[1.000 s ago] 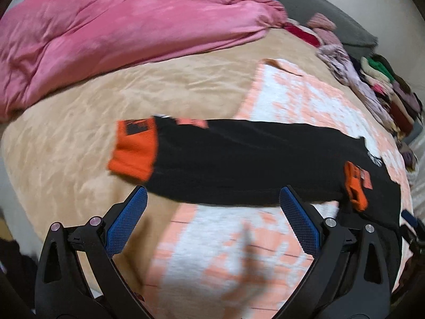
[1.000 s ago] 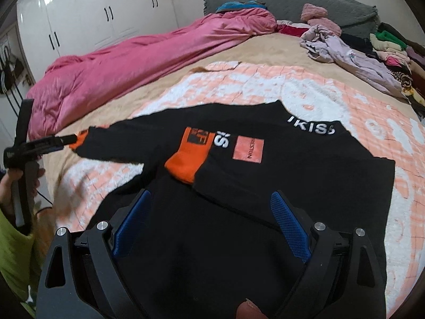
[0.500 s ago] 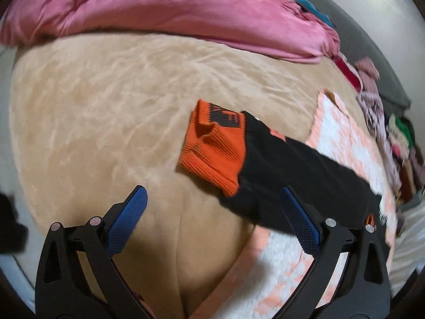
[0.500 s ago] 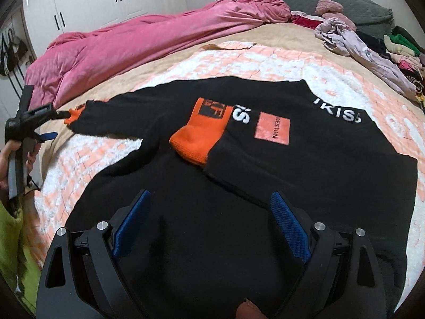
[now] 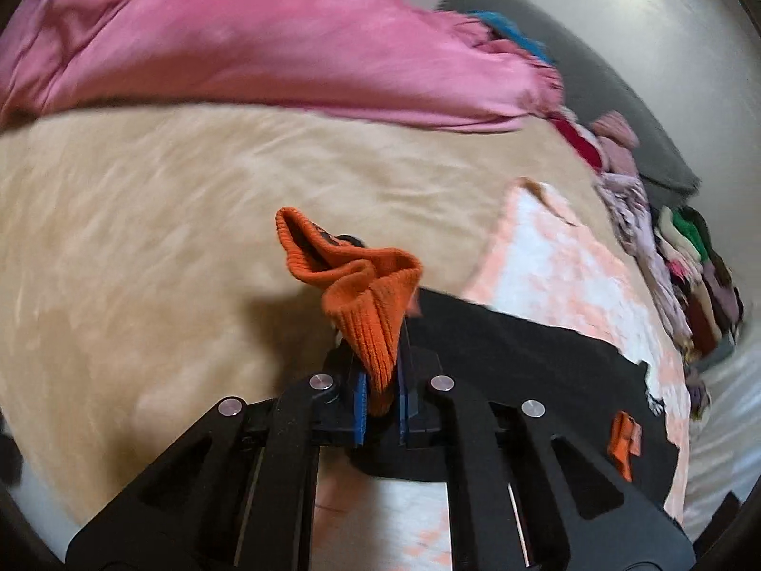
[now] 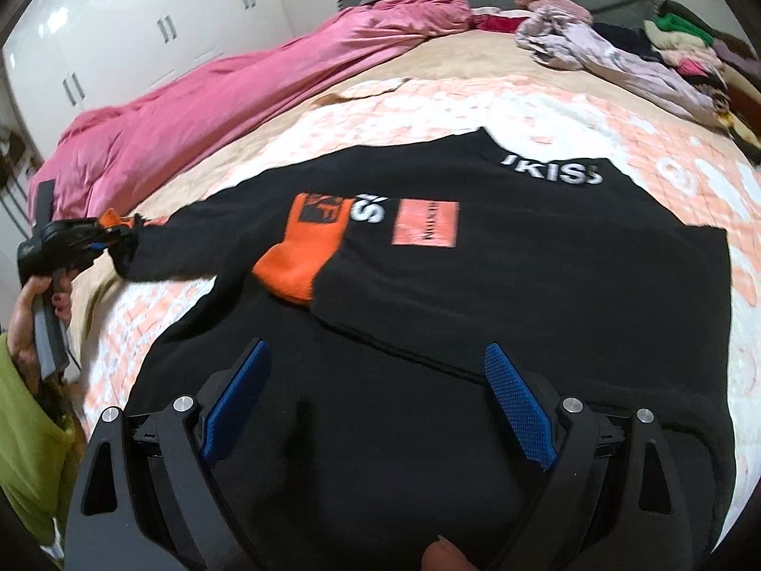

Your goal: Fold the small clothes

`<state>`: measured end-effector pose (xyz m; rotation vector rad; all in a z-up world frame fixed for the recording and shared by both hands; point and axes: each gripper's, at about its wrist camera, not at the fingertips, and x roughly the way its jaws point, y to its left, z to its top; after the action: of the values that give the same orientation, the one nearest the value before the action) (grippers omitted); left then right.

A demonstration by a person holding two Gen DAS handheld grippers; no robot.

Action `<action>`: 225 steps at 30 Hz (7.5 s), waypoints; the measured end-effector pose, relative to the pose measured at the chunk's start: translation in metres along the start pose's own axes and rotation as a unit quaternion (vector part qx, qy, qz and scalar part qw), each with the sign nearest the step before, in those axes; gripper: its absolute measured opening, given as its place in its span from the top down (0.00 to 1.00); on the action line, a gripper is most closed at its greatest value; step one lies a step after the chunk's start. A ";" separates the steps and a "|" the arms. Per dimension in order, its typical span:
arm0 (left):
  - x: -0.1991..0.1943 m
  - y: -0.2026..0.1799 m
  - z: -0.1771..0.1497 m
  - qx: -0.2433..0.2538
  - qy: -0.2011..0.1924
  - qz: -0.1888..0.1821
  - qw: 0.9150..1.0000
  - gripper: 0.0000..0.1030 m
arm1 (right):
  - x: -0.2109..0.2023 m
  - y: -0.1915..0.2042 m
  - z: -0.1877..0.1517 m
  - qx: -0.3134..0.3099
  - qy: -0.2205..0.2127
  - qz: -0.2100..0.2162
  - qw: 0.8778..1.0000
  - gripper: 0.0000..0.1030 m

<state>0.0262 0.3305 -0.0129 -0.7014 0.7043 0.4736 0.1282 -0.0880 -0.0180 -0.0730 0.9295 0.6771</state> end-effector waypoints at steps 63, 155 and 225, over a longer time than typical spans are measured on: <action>0.007 -0.324 -0.258 0.401 0.192 -0.229 0.866 0.73 | -0.115 -0.164 -0.058 0.241 -0.099 -0.080 0.962 0.12; 0.097 -0.292 -0.137 0.359 0.141 -0.059 0.921 0.35 | -0.049 -0.182 0.004 0.147 -0.017 -0.098 0.984 0.68; 0.069 -0.283 -0.173 0.389 0.138 -0.082 0.907 0.36 | -0.024 -0.140 -0.009 0.118 0.011 -0.081 0.990 0.50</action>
<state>0.1715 0.0256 -0.0408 -0.0620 1.0049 -0.0883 0.1914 -0.2144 -0.0370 0.0548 1.0069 0.4125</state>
